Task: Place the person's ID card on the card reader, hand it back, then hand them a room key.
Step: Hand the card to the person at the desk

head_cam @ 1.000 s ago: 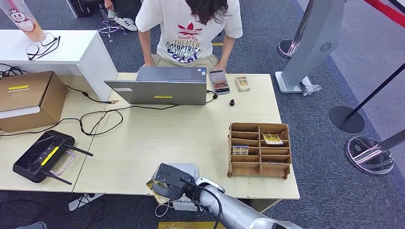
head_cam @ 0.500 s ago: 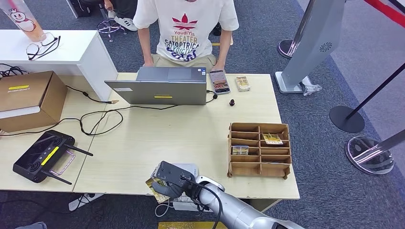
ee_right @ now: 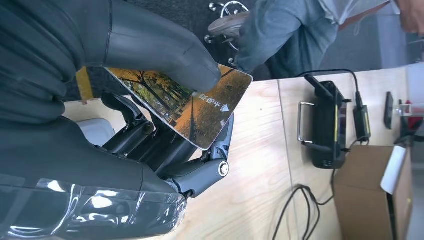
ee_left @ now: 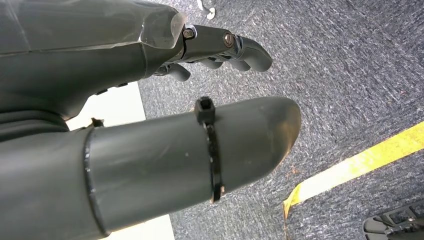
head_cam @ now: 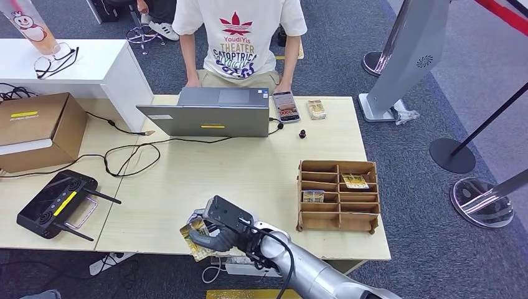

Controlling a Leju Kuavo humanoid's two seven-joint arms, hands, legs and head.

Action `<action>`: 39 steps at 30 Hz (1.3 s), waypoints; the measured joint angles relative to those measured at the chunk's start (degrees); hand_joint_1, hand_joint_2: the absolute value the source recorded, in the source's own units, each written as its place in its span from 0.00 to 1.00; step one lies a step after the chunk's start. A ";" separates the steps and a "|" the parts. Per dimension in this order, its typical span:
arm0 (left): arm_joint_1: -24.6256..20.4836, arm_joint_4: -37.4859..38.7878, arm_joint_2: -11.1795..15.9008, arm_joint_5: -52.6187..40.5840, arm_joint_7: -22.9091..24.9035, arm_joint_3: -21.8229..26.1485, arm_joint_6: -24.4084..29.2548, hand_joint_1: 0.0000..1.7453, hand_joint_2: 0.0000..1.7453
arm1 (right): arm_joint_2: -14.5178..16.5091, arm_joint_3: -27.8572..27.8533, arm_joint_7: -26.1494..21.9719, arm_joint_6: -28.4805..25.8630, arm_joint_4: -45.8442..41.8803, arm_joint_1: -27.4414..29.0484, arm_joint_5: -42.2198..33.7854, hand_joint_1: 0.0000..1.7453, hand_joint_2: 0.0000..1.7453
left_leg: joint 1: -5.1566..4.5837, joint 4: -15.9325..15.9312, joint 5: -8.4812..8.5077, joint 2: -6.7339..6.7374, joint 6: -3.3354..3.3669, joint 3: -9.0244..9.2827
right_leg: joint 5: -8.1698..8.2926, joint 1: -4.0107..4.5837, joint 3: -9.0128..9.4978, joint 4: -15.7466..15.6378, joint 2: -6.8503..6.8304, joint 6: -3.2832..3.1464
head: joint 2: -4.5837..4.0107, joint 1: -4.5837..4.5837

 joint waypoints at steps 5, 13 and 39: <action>0.00 0.00 0.00 0.02 0.00 0.00 -0.02 0.00 0.00 | -0.49 -0.24 -0.54 -0.75 -2.76 0.07 -0.28 1.00 1.00 | 0.00 0.00 0.00 0.00 0.00 0.00 | 0.00 0.00 0.00 0.00 0.00 0.00 | 0.00 -0.01; 0.02 0.00 0.00 -0.09 0.00 -0.02 0.01 0.00 0.00 | -1.68 -2.41 -2.20 -7.99 -5.03 -0.62 0.27 1.00 1.00 | -0.01 0.00 0.00 0.00 0.00 0.00 | 0.00 -0.01 0.00 0.00 -0.01 0.00 | 0.00 0.00; -0.50 0.00 -0.53 -1.66 1.75 -0.82 -1.01 0.00 0.00 | -5.27 -13.62 -4.84 -19.75 2.80 -2.77 7.28 1.00 1.00 | -0.01 0.02 0.00 -0.01 0.00 -0.01 | 0.01 -0.01 0.00 0.00 0.00 0.00 | 0.00 -0.01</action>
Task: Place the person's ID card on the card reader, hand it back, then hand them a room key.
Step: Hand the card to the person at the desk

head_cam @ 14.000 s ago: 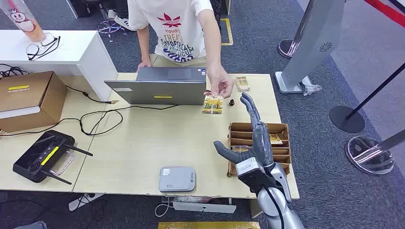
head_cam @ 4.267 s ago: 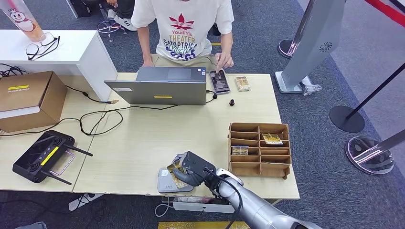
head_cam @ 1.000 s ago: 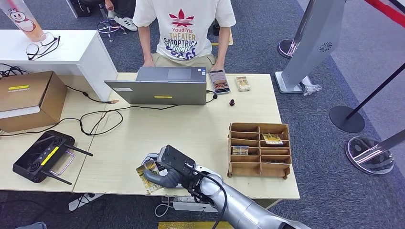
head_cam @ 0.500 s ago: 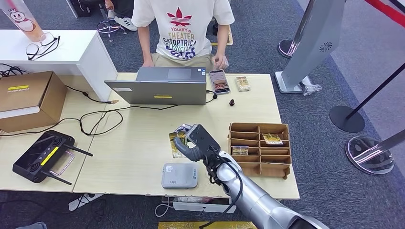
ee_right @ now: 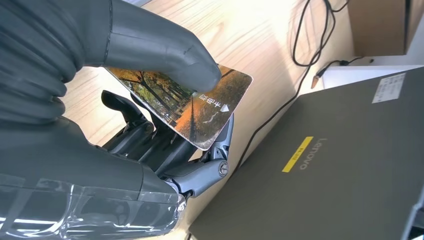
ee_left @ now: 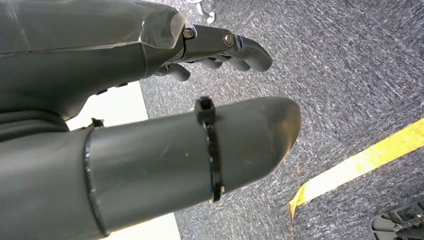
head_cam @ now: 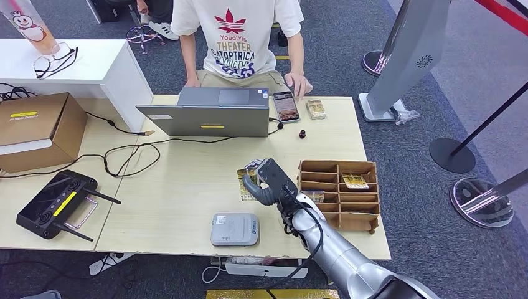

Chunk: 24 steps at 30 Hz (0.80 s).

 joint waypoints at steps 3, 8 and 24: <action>-0.05 0.00 -0.02 0.00 0.00 -0.23 -0.04 0.00 0.00 | 0.00 -0.15 0.00 -0.02 0.80 -0.09 0.05 1.00 1.00 | 0.00 0.00 0.00 0.00 0.00 0.00 | 0.00 0.00 0.00 0.00 0.00 0.00 | 0.00 0.00; -0.09 0.00 -0.02 -0.04 0.02 -0.50 -0.18 0.00 0.00 | 0.00 -0.54 -0.10 -0.49 1.69 -0.22 0.08 1.00 1.00 | 0.00 0.00 0.00 0.00 0.00 0.00 | 0.00 0.00 0.00 0.00 0.00 0.00 | 0.00 0.00; -0.71 0.00 -0.04 -0.58 0.42 -1.49 -1.00 0.00 0.00 | -0.04 -3.47 -1.21 -1.95 2.47 -2.37 0.26 1.00 1.00 | 0.00 0.00 0.00 0.00 0.00 0.00 | 0.00 0.00 0.00 0.00 0.00 0.00 | 0.00 0.00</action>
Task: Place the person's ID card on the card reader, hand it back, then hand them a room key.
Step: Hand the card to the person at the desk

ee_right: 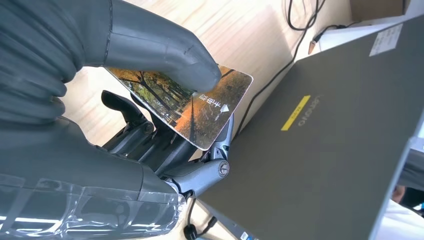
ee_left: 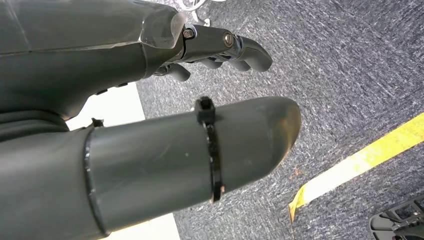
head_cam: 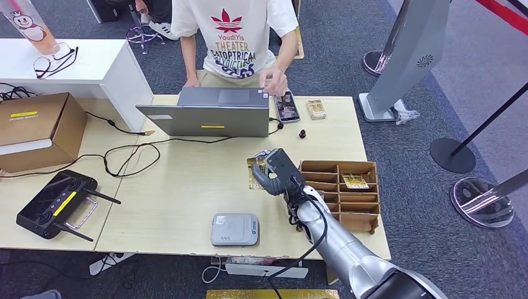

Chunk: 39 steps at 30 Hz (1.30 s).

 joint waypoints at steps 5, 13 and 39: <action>-0.05 0.00 0.00 0.00 0.00 -0.28 -0.15 0.00 0.00 | 0.00 -0.53 -0.06 -0.04 0.00 -0.34 0.62 1.00 1.00 | 0.00 0.00 0.00 0.00 0.00 0.00 | 0.00 0.00 0.00 0.00 0.00 0.00 | 0.00 0.00; -0.06 0.00 0.00 0.00 0.00 -0.55 -0.17 0.00 0.00 | 0.00 -0.71 -0.06 -0.04 0.00 -0.51 0.76 1.00 1.00 | 0.00 0.00 0.00 0.00 0.00 0.00 | 0.00 0.00 0.00 0.00 0.00 0.00 | 0.00 0.00; -0.07 -0.02 -0.07 0.21 -0.10 -1.10 -0.51 0.00 0.00 | 0.02 -4.22 0.11 0.06 -3.94 -3.19 4.68 1.00 1.00 | 0.00 0.00 0.00 0.00 0.00 0.00 | 0.00 0.00 0.00 0.00 0.00 0.00 | 0.00 0.00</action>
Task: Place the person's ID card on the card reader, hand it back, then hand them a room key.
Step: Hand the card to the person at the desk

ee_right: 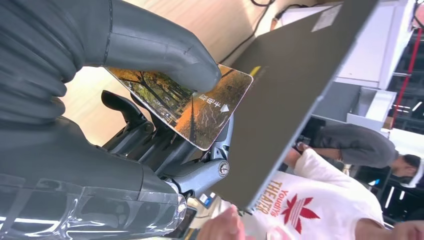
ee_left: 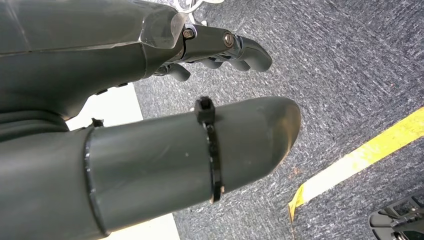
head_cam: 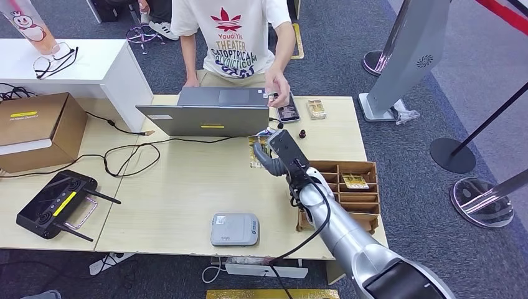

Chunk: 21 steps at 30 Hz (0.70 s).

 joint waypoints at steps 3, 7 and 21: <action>0.00 0.00 -0.02 0.13 -0.01 -0.02 -0.03 0.00 0.00 | 0.00 -0.43 0.10 0.18 -0.42 -0.75 0.46 1.00 1.00 | 0.00 0.00 0.00 0.00 0.00 0.00 | 0.00 0.00 0.00 0.00 0.00 0.00 | 0.00 0.00; 0.00 0.00 -0.03 0.16 -0.01 -0.02 -0.04 0.00 0.00 | 0.01 -0.58 0.25 0.25 -0.69 -1.27 0.48 1.00 1.00 | 0.00 0.00 0.00 0.00 0.00 0.00 | 0.00 0.00 0.00 0.00 0.00 0.00 | 0.00 0.01; 0.01 0.00 -0.15 0.50 -0.22 -0.02 -0.03 0.00 0.00 | 0.12 -0.69 0.27 0.87 -0.83 -2.18 1.51 1.00 1.00 | 0.00 0.00 0.00 0.00 0.00 0.00 | 0.00 0.00 0.00 0.00 0.00 0.00 | 0.00 0.00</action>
